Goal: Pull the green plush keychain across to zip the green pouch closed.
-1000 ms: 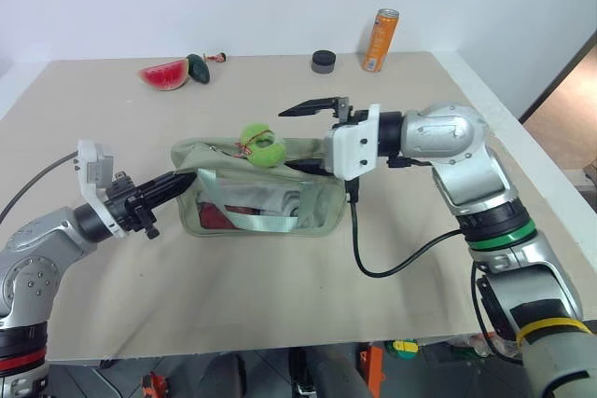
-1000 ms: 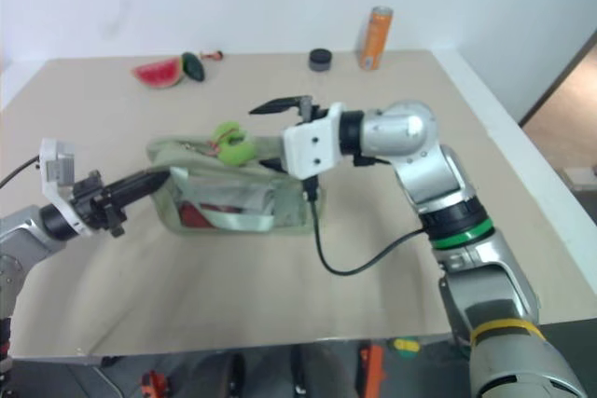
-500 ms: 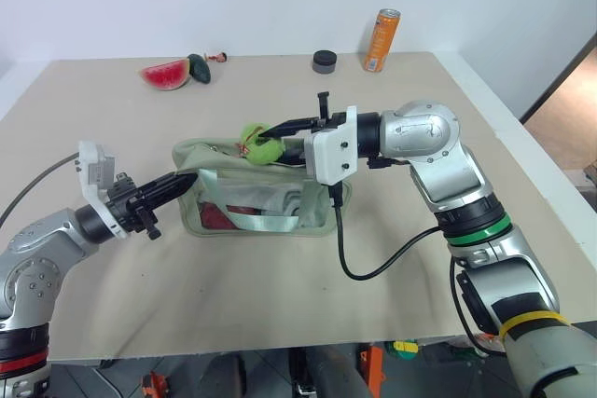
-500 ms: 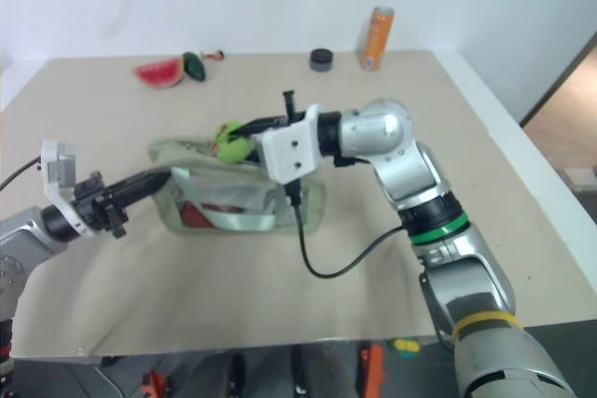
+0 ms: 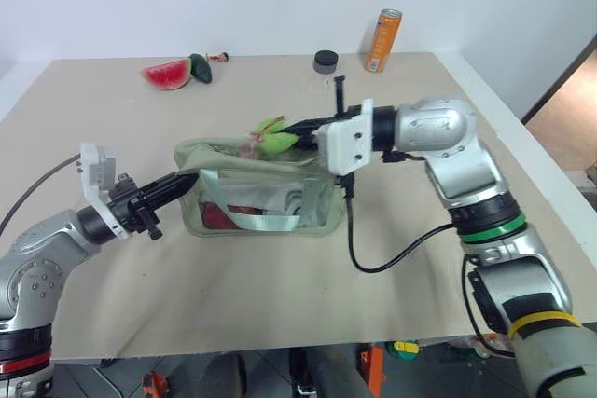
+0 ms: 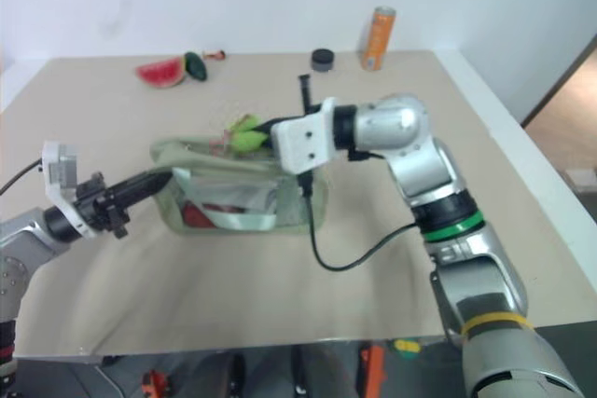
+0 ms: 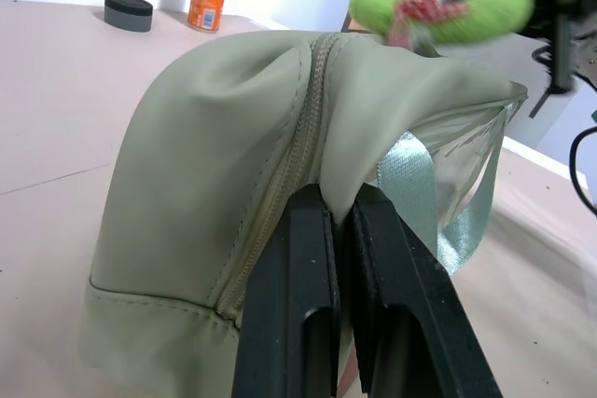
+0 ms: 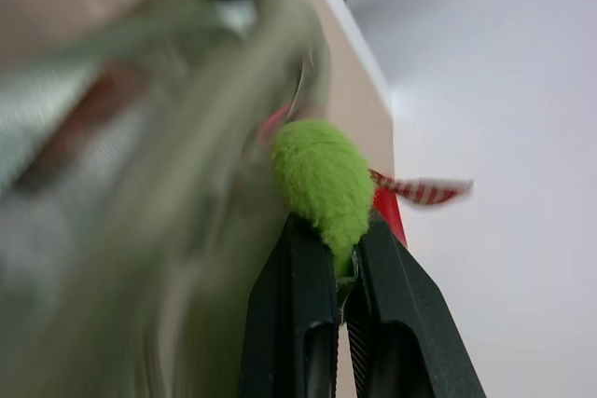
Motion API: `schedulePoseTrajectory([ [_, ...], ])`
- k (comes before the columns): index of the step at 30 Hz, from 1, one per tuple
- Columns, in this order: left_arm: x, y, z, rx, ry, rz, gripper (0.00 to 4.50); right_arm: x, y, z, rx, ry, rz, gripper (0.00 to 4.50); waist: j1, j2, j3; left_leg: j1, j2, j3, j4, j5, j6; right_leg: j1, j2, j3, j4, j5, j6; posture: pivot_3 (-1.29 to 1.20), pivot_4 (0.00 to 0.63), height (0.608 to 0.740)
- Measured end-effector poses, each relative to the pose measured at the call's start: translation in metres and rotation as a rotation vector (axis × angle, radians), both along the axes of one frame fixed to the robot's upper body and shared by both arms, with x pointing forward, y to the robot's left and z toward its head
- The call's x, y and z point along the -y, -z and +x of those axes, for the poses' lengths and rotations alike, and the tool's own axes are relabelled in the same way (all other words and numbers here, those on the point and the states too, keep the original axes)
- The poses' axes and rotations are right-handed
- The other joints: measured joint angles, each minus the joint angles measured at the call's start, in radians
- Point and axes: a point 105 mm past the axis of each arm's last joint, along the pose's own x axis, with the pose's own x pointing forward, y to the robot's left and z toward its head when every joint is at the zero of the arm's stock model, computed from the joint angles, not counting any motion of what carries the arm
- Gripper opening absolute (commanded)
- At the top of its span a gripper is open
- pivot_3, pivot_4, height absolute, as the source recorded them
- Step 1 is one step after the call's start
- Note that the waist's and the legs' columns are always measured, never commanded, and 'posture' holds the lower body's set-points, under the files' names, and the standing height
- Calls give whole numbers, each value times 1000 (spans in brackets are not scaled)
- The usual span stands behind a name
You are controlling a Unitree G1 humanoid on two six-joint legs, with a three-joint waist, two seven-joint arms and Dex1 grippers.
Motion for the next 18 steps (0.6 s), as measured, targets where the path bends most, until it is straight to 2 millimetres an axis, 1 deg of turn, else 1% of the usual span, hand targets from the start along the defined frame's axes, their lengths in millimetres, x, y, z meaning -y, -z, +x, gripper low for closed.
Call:
schedulePoseTrajectory([
  [1,0,0,0,2,1,-1,0,12,-3,3,9,41,-13,37,0,0,0,0,0,0,0,0,0,0,0,0,0,0,0,0,150,740],
  [3,1,0,0,6,0,1,0,27,-8,8,13,97,-15,37,0,0,0,0,-1,1,0,0,0,0,-1,1,0,0,0,0,150,740],
  [6,2,0,1,9,2,-1,0,59,-16,18,-4,216,-12,37,0,0,0,0,-2,1,0,0,0,0,-2,1,0,0,0,0,150,740],
  [8,2,0,1,10,3,-2,0,84,-19,24,4,305,-42,37,0,0,0,0,-3,1,0,0,0,0,-2,1,0,0,0,0,150,740],
  [9,2,0,1,10,3,-3,0,90,-19,25,9,327,-56,37,0,0,0,0,-3,1,0,0,0,0,-3,1,0,0,0,0,150,740],
  [10,3,-1,1,12,4,-4,0,102,-19,25,18,367,-89,37,0,0,0,0,-3,1,0,0,0,0,-3,1,0,0,0,0,150,740],
  [11,3,0,2,11,4,-4,0,109,-18,25,19,389,-104,37,-1,0,0,0,-3,1,0,0,0,0,-3,2,0,0,0,0,150,740],
  [14,5,-1,2,13,11,-6,0,130,0,23,-7,444,-185,37,1,0,0,1,-3,1,0,0,0,1,-3,2,0,0,0,0,150,740],
  [15,5,0,2,10,12,-7,0,145,15,21,-42,487,-237,37,1,0,0,1,-4,1,0,0,0,1,-4,2,0,0,0,0,150,740],
  [16,5,0,2,9,11,-7,0,148,20,21,-53,497,-249,37,0,0,0,1,-4,2,0,0,0,1,-4,3,0,0,1,0,150,740],
  [18,7,0,2,12,17,-7,0,160,38,18,-63,531,-309,37,-1,-1,-1,2,-4,3,0,0,0,2,-4,3,0,0,1,0,150,740],
])
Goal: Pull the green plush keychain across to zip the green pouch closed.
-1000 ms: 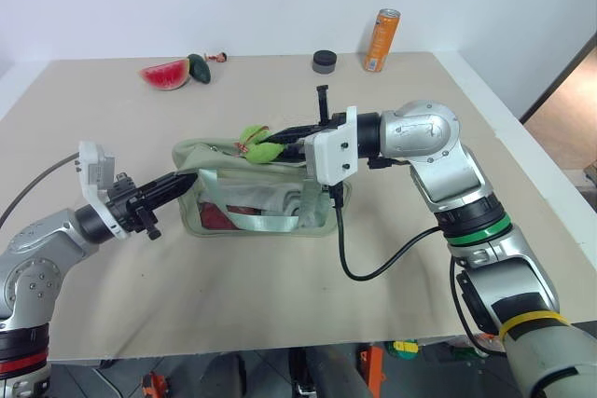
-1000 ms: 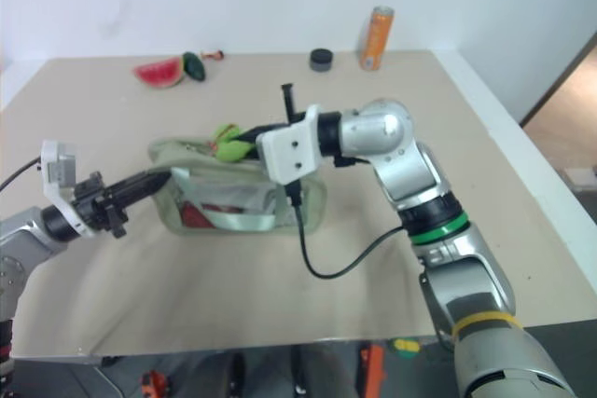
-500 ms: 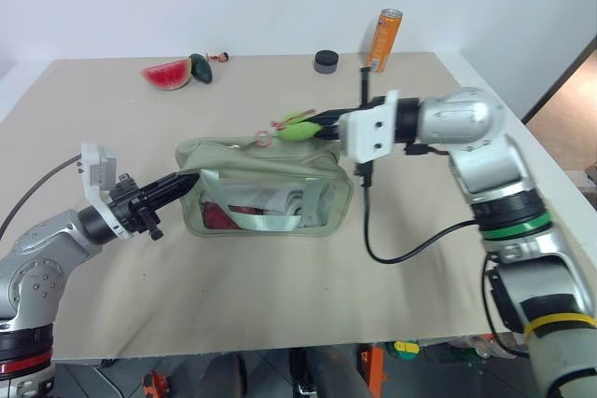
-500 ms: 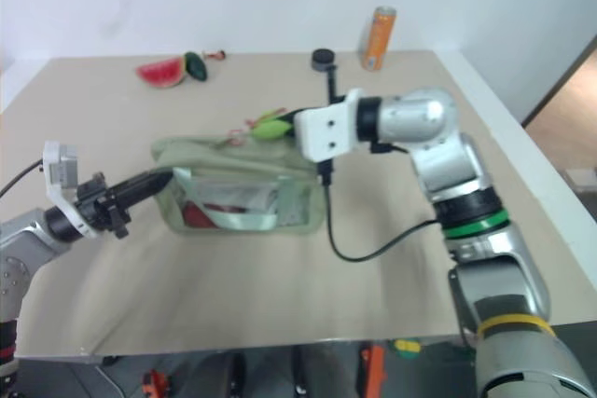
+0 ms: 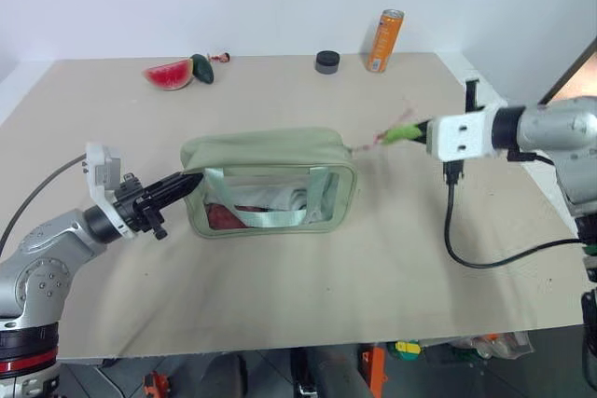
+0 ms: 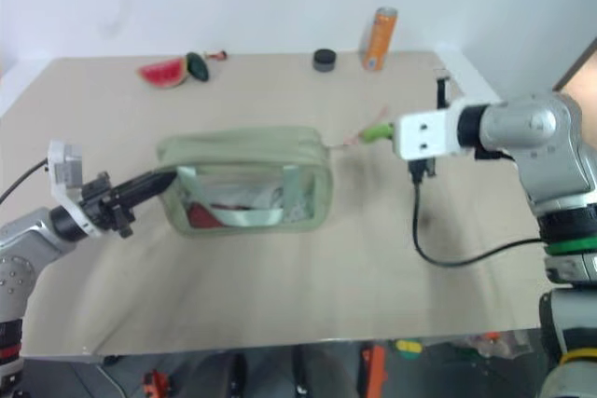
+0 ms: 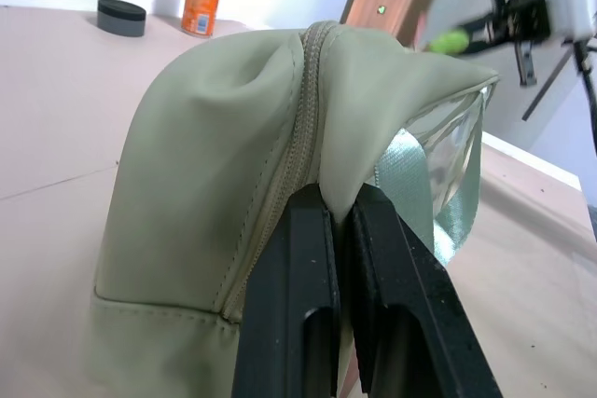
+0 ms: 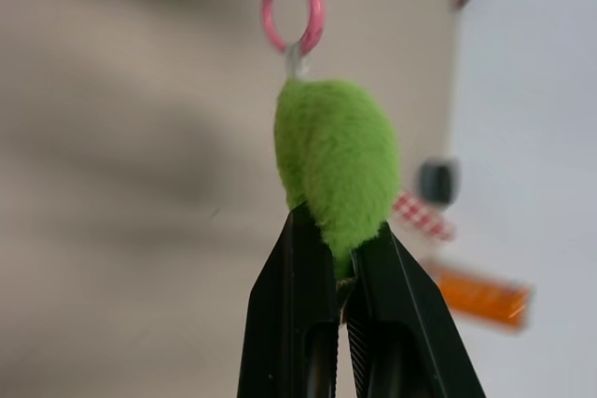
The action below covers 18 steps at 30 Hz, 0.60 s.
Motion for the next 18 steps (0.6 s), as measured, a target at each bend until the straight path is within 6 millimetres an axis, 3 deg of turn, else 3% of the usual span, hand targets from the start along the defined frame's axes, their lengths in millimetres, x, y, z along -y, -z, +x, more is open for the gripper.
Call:
schedulePoseTrajectory([
  [2,2,1,0,-5,7,-1,0,8,30,-5,-35,23,-49,37,0,-3,-2,1,0,0,0,0,0,0,0,0,0,0,0,0,150,740],
  [3,2,3,-1,-10,7,-2,0,5,65,-11,-108,8,-68,37,0,-6,-3,1,1,-1,0,0,0,1,0,0,0,-1,1,0,150,740],
  [5,2,3,-1,-10,6,-4,0,-9,103,-19,-183,-32,-58,37,-1,-5,-3,1,0,0,1,1,-1,0,0,1,1,0,2,0,150,740],
  [6,2,2,-1,-10,6,-7,0,-18,112,-21,-184,-57,-39,37,-2,-3,-3,1,0,1,1,1,-1,0,0,1,2,1,3,0,150,740],
  [10,1,3,0,-17,1,-11,0,-26,116,-18,-150,-68,-35,37,-5,-5,-4,6,1,1,3,3,-2,4,4,5,3,2,5,0,150,740],
  [11,-1,4,2,-36,-17,-16,0,-37,120,-12,-143,-64,32,37,-7,-10,-6,7,2,0,3,5,-1,4,8,9,3,2,5,0,150,740],
  [12,-1,4,3,-37,-18,-18,0,-39,121,-12,-142,-66,41,343,-7,-10,-6,7,2,0,3,5,-1,4,9,9,3,2,5,0,150,740],
  [15,-2,4,4,-44,-30,-23,0,-47,120,-8,-151,-46,100,343,-8,-10,-6,9,2,0,2,7,-1,4,10,11,3,2,5,0,150,740],
  [17,-2,4,4,-53,-35,-26,803,-51,119,-6,-168,-30,156,672,-8,-10,-6,9,2,0,0,10,-2,4,10,13,3,2,5,0,150,740],
  [18,-2,5,5,-56,-38,-27,880,-51,118,-5,-172,-25,168,672,-8,-10,-6,9,1,0,-1,10,-2,4,11,13,3,2,5,0,150,740],
])
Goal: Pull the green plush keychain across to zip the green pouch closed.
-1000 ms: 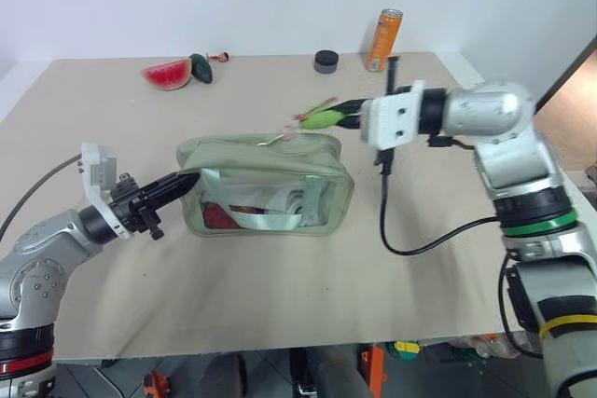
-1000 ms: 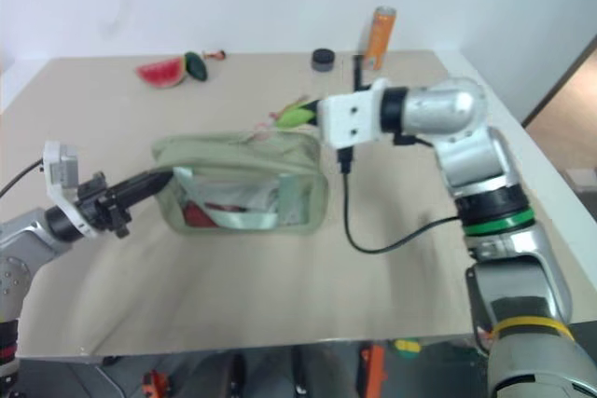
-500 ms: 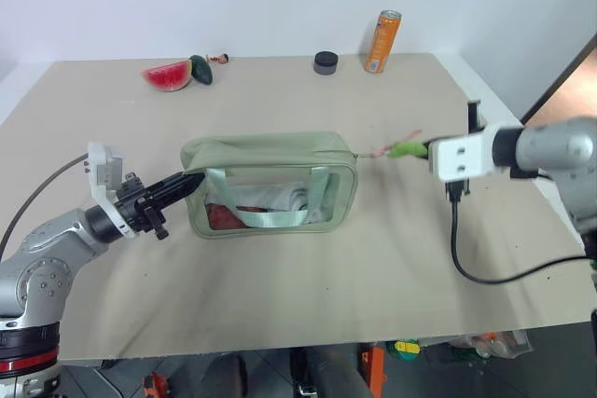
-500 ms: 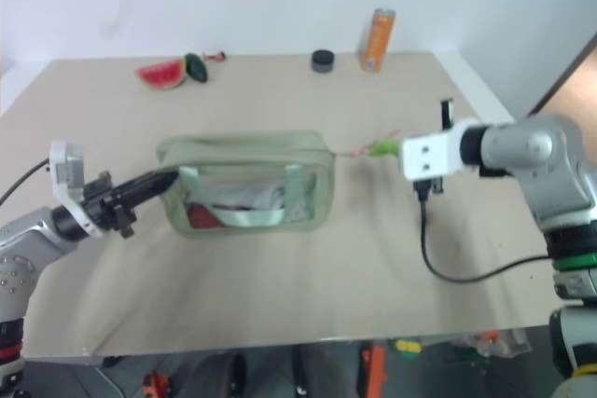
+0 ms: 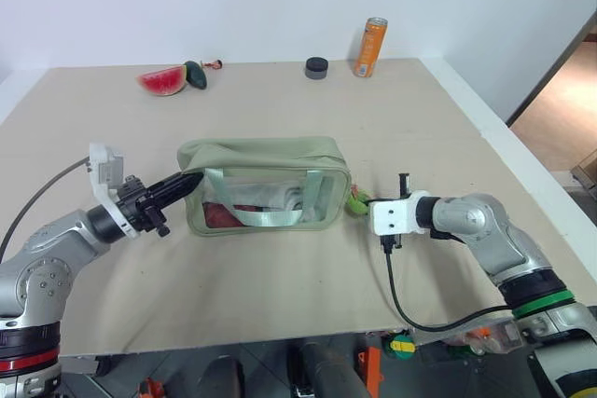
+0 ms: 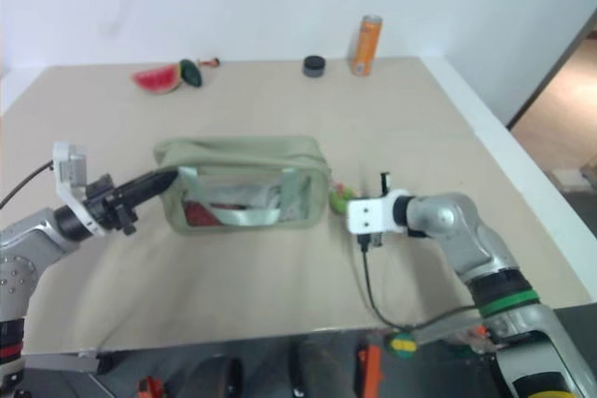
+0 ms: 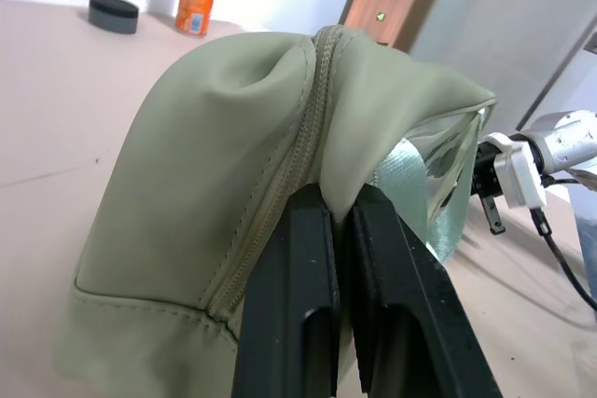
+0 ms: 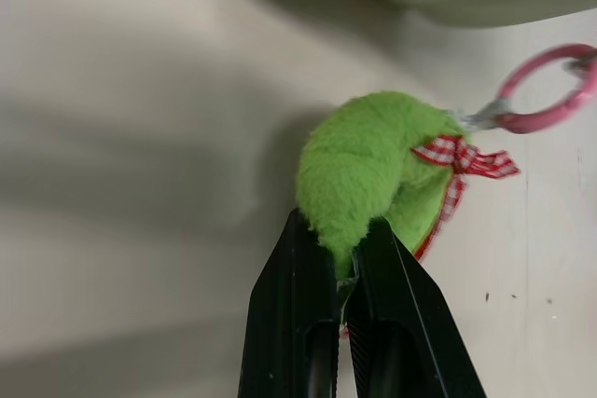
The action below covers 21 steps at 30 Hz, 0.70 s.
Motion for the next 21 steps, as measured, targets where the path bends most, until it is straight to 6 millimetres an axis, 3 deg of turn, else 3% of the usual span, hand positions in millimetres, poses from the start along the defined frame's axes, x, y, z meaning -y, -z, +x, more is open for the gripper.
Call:
schedulePoseTrajectory([
  [1,0,1,1,-5,-5,0,1448,0,-2,1,-12,11,24,701,0,0,0,0,-1,0,-1,1,1,0,0,2,0,0,0,0,150,740],
  [2,-1,1,1,-7,-10,0,1448,1,-4,2,-35,33,62,701,0,0,0,0,-1,0,-1,1,1,0,0,2,0,0,0,0,150,740],
  [3,-1,1,1,-8,-12,-1,1718,2,-7,2,-49,49,93,898,0,0,0,-1,-1,0,-1,1,1,0,0,3,0,0,0,0,150,740],
  [4,-1,2,3,-13,-17,-5,2118,5,-18,4,-72,79,163,1394,1,0,0,-2,-2,0,-1,0,1,-1,0,4,0,1,1,0,150,740],
  [5,-1,2,3,-13,-17,-6,2317,6,-22,5,-80,89,186,1560,2,0,0,-2,-2,0,-1,0,1,-1,0,4,0,1,1,0,150,740],
  [6,1,0,6,-8,-22,-14,2959,11,-49,6,-116,121,305,2223,3,0,0,-6,-3,-2,-1,0,1,-3,0,6,0,3,5,0,150,740],
  [7,0,-1,7,-7,-23,-15,3048,14,-56,3,-139,125,332,2310,3,0,0,-7,-4,-3,-1,-1,2,-3,0,6,0,3,5,0,150,740],
  [9,1,-2,7,-9,-19,-18,3777,19,-65,-6,-247,139,380,3023,5,1,0,-8,-4,-4,-2,-3,3,-4,0,6,0,2,3,0,150,740],
  [11,2,-2,7,-13,-15,-21,4443,21,-70,-12,-307,144,411,3060,5,1,1,-8,-4,-4,-2,-4,4,-4,0,6,0,1,2,0,150,740],
  [18,-1,-7,0,-3,-22,-4,4479,32,-84,-36,-518,153,558,3060,2,1,1,-9,-4,-4,-1,-6,4,-4,1,6,-1,0,1,0,150,740],
  [21,-18,-4,-6,-32,-74,17,4479,42,-102,-44,-562,144,698,3060,2,1,1,-8,-3,-4,-1,-6,4,-4,2,5,-1,0,1,0,150,740],
])
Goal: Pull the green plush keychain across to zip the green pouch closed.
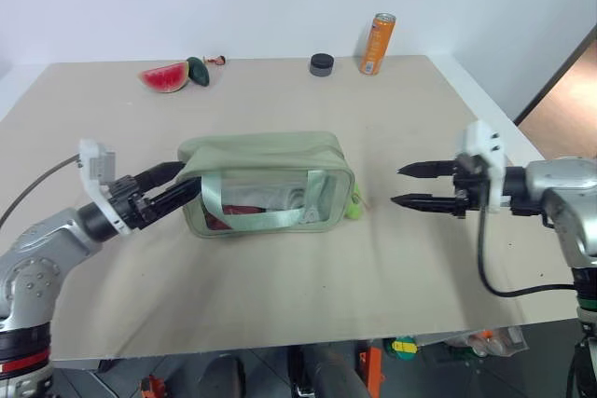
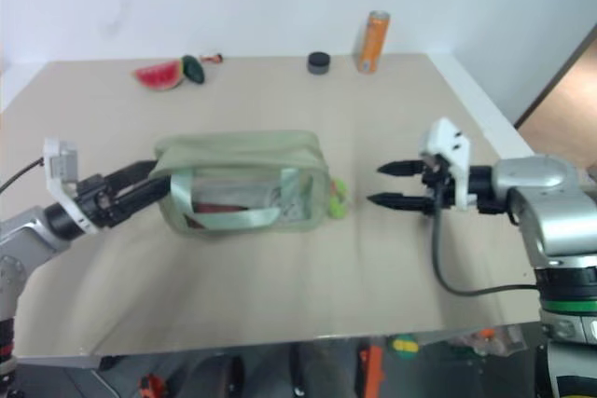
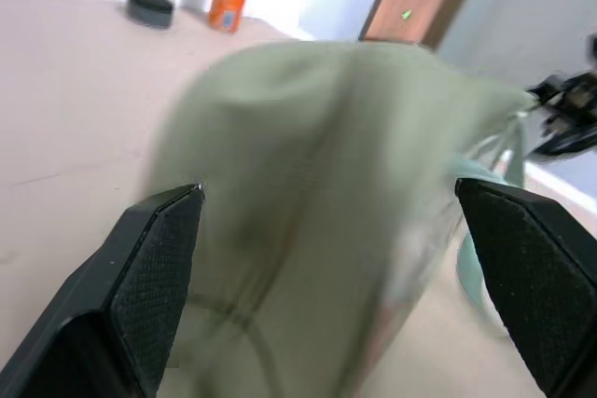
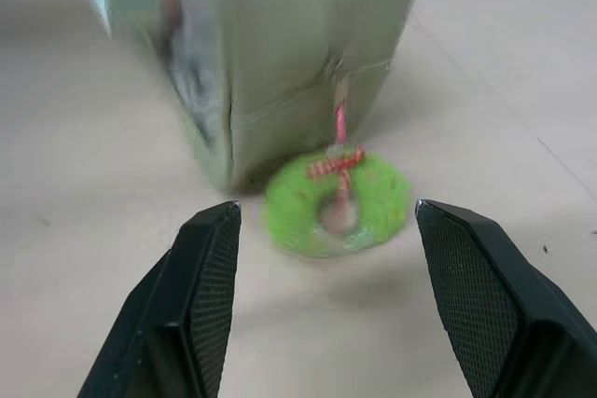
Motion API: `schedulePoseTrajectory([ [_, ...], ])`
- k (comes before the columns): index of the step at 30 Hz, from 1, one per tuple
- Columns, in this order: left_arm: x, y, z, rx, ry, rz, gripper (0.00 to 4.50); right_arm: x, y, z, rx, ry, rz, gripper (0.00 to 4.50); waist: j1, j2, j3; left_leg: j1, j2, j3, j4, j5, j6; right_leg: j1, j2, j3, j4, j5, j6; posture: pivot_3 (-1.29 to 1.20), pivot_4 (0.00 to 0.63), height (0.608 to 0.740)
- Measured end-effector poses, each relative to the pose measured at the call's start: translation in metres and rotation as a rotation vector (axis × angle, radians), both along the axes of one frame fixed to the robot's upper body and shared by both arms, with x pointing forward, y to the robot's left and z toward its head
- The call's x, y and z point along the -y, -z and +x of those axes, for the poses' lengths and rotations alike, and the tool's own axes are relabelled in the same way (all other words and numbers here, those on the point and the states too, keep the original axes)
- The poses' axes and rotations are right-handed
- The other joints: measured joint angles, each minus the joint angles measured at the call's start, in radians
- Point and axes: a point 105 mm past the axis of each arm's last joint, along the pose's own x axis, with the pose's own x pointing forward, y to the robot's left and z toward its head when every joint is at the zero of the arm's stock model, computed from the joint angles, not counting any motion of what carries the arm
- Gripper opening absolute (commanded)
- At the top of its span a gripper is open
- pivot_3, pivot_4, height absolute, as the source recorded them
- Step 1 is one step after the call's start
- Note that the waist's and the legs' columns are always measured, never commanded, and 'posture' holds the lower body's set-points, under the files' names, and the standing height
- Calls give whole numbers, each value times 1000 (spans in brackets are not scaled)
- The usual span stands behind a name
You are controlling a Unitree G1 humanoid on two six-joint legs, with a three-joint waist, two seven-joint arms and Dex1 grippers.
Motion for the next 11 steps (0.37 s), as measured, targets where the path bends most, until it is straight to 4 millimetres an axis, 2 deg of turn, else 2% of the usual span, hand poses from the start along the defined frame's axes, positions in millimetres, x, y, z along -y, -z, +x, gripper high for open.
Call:
schedulePoseTrajectory([
  [3,-20,3,-8,-22,-66,-15,4479,11,-12,-6,-22,49,125,3060,0,0,0,0,1,-1,0,0,0,0,1,-1,0,0,0,0,150,740],
  [9,-64,13,-20,-72,-238,-53,4479,26,13,-19,-137,154,202,3060,1,0,0,0,1,-1,0,0,0,0,1,-1,0,-1,-1,0,150,740],
  [11,-73,15,-21,-90,-266,-58,4479,28,16,-20,-146,172,206,3060,0,0,0,1,1,-1,0,0,0,0,1,-1,0,-1,-1,0,150,740],
])
